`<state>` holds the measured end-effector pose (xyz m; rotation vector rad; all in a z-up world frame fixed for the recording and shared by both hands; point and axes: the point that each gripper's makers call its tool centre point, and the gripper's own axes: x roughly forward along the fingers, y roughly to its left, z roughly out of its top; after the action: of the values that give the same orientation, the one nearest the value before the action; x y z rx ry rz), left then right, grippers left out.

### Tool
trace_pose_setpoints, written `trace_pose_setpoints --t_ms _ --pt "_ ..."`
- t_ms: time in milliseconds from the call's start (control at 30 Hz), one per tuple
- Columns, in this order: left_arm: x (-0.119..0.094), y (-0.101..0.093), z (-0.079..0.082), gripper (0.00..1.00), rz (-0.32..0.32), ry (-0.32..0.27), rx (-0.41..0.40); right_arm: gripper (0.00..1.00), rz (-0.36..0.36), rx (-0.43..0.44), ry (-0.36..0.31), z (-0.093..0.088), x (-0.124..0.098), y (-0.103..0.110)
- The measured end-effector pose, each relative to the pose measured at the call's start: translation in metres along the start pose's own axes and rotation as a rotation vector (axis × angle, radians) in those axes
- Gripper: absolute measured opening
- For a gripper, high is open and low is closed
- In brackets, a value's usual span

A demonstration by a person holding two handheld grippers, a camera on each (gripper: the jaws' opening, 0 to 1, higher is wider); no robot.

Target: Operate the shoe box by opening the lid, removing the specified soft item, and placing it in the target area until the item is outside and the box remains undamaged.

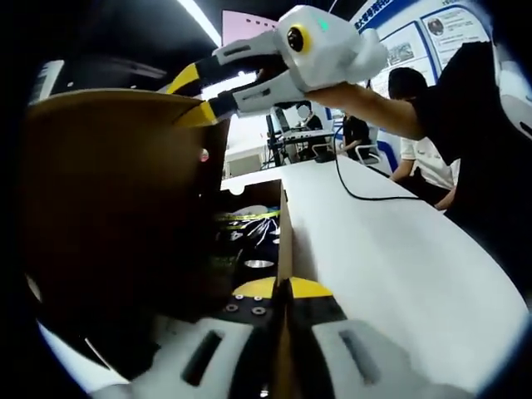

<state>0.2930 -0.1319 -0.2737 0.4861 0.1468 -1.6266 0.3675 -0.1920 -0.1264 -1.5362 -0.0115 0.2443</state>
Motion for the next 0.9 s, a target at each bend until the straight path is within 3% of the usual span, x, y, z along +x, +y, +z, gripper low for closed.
trace_pose_setpoints --t_ms 400,900 --pt "-0.001 -0.002 0.000 0.03 -0.004 -0.006 -0.012 0.11 -0.058 -0.041 0.021 -0.005 0.013 -0.013" --pt "-0.001 -0.002 -0.001 0.03 -0.006 -0.005 -0.021 0.09 0.004 -0.006 0.024 -0.011 0.028 -0.023"
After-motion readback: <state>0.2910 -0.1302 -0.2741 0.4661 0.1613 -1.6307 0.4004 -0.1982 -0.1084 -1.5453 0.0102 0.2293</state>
